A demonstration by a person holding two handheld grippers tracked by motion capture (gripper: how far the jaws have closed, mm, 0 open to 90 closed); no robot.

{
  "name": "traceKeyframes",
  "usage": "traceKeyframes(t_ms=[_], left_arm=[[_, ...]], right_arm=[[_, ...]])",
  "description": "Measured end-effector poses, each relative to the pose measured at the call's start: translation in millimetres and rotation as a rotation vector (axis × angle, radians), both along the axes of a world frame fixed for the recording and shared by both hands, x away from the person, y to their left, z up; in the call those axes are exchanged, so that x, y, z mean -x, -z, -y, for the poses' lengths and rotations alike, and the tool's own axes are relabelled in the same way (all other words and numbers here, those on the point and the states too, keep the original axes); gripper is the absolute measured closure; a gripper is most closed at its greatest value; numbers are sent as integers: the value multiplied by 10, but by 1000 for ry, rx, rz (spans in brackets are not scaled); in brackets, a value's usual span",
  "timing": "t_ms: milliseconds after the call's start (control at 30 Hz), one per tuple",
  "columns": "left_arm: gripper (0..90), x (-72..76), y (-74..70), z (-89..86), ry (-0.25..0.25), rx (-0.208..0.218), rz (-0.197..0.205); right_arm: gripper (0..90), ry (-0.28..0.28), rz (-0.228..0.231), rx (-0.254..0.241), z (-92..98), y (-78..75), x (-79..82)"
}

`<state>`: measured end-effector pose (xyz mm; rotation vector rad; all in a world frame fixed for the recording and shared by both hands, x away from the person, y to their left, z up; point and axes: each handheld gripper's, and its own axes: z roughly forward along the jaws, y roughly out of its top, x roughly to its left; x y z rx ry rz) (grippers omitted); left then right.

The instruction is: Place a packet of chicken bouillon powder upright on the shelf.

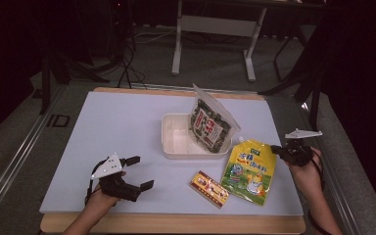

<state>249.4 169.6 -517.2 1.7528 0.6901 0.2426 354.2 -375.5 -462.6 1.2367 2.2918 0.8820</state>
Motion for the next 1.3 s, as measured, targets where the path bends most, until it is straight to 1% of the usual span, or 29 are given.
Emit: traceKeyframes(t_ms=[33,67,100,167,300,333,367,400,433,467,500,567,633,667,700,733,833,867,900,933,1033,1067,1100,1133,1167,1200,1233,1267,1300], left_arm=[[6,-5,3,17,8,-4,-23],[7,-7,5,27,12,-6,-37],[6,-8,3,65,27,-23,-82],[6,1,-8,106,30,-34,-91],[6,7,-54,165,31,-51,-88],[6,8,-77,184,26,-54,-80],[6,10,-107,219,40,-54,-86],[6,10,-107,219,40,-54,-86],[6,27,-132,264,49,-59,-76],[6,27,-132,264,49,-59,-76],[6,39,-148,312,58,-68,-71],[6,48,-161,359,76,-75,-68],[7,52,-168,383,77,-82,-67],[6,50,-183,424,87,-89,-63],[6,50,-183,424,87,-89,-63],[6,36,-197,468,99,-88,-68],[7,11,-209,517,110,-82,-75],[6,-18,-223,581,125,-82,-74],[7,-18,-223,581,125,-82,-74],[7,-29,-234,621,134,-88,-67],[8,-107,-291,775,193,-82,-25],[31,-107,-291,775,193,-82,-25],[68,-163,-330,860,220,-66,-12],[72,-163,-330,860,220,-66,-12],[72,-192,-349,910,237,-53,-10],[92,-257,-389,1012,269,-45,3],[139,-257,-389,1012,269,-45,3],[147,-284,-405,1067,271,-47,18],[147,-344,-425,1178,296,-46,25]], right_arm=[[900,-12,28,4,-30,-86,59],[900,-18,39,6,-41,-111,81],[900,-26,53,10,-53,-147,116],[900,-40,78,15,-74,-214,187],[900,-66,129,-5,-87,-349,368],[900,-66,129,-5,-87,-349,368],[900,-84,162,-4,-104,-415,496],[900,-84,162,-4,-104,-415,496],[900,-112,197,-14,-125,-484,657],[900,-112,197,-14,-125,-484,657],[900,-146,225,-19,-144,-529,795],[900,-166,248,-19,-161,-567,902],[900,-209,274,-27,-179,-606,1017],[900,-233,281,-26,-191,-624,1065],[900,-233,281,-26,-191,-624,1065],[900,-259,287,-14,-216,-659,1150],[900,-272,295,-7,-225,-679,1199],[900,-283,292,-19,-226,-694,1237],[900,-288,287,-18,-226,-702,1254],[900,-288,287,-18,-226,-702,1254],[900,-308,289,-21,-240,-737,1324],[900,-313,290,-20,-247,-743,1338],[900,-318,289,-17,-257,-749,1352],[900,-318,289,-17,-257,-749,1352],[900,-324,294,-2,-280,-759,1377],[900,-328,293,-2,-287,-765,1388],[900,-332,295,-4,-293,-768,1399],[900,-334,292,-6,-298,-772,1407],[900,-335,290,-3,-302,-776,1416]])
